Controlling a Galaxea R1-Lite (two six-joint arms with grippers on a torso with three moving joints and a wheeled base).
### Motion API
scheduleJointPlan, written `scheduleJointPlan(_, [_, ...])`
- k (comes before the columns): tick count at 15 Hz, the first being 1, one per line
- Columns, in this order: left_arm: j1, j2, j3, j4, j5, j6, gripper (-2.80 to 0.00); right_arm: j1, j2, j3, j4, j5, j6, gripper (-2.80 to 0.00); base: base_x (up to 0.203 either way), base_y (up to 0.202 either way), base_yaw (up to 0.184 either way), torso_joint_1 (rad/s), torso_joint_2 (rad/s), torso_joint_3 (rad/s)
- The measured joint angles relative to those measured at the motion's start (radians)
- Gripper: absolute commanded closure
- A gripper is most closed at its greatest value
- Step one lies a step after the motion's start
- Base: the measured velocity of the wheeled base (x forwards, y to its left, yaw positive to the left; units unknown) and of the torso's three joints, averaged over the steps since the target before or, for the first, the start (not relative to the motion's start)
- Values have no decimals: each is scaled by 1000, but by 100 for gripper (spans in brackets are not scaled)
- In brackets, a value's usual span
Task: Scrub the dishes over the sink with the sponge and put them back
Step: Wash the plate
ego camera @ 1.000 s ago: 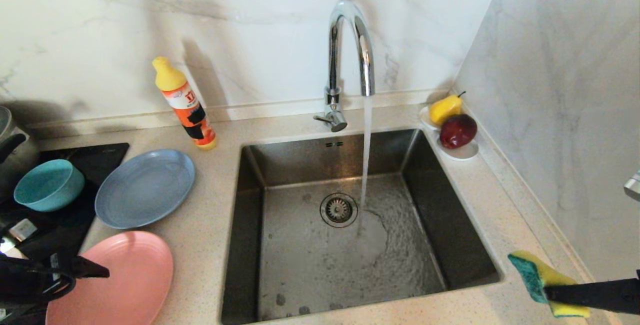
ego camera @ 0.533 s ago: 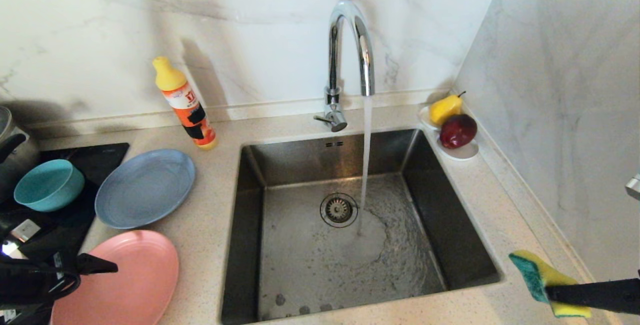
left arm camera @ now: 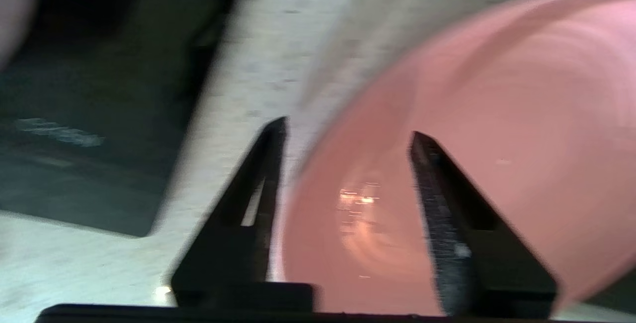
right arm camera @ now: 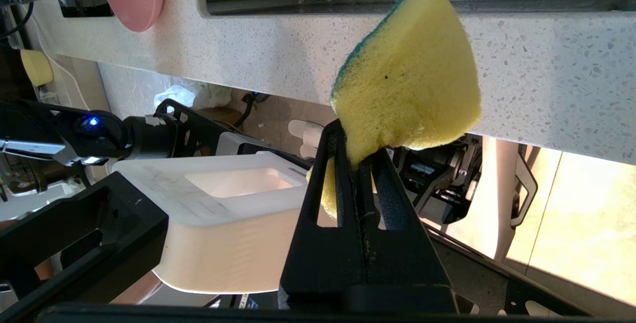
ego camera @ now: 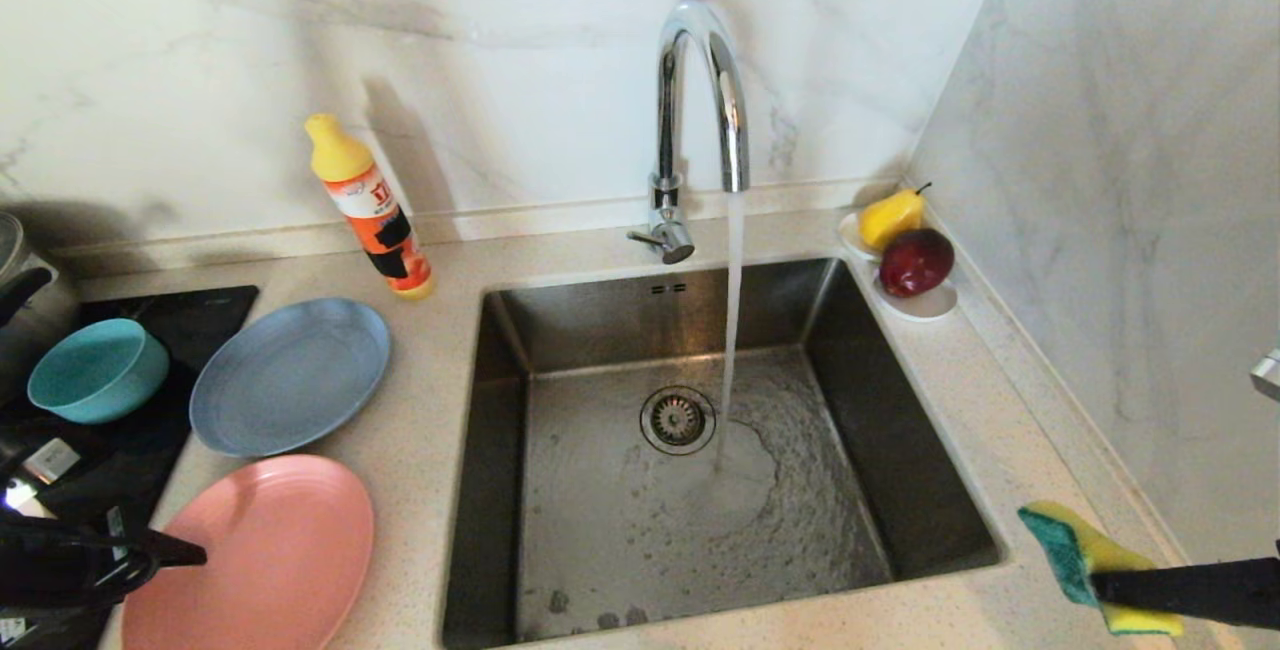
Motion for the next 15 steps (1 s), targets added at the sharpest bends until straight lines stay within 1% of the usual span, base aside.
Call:
scheduleJointPlan(2, [0,2,-2,11,41,43,0,-3,0,2,0,0,0,0,0,0,0,0,0,0])
scheduleJointPlan(4, [1,0,6,25,50,99,0,-4,0,4,1,0,0,0,0,0,0,0,0,0])
scheduleJointPlan(6, [1,-3,8,63,63,127,0,-4,0,6,0,1,0,0,0,0,0,0,0,0])
scheduleJointPlan(11, [0,-40,1,102,66,141,0,-4,-1,5,0,1,0,0,0,0,0,0,0,0])
scheduleJointPlan(13, [1,-90,-28,153,59,143,0,-4,-1,3,-1,1,0,0,0,0,0,0,0,0])
scheduleJointPlan(15, [1,-167,-77,228,36,143,0,-5,1,3,-21,1,0,0,0,0,0,0,0,0])
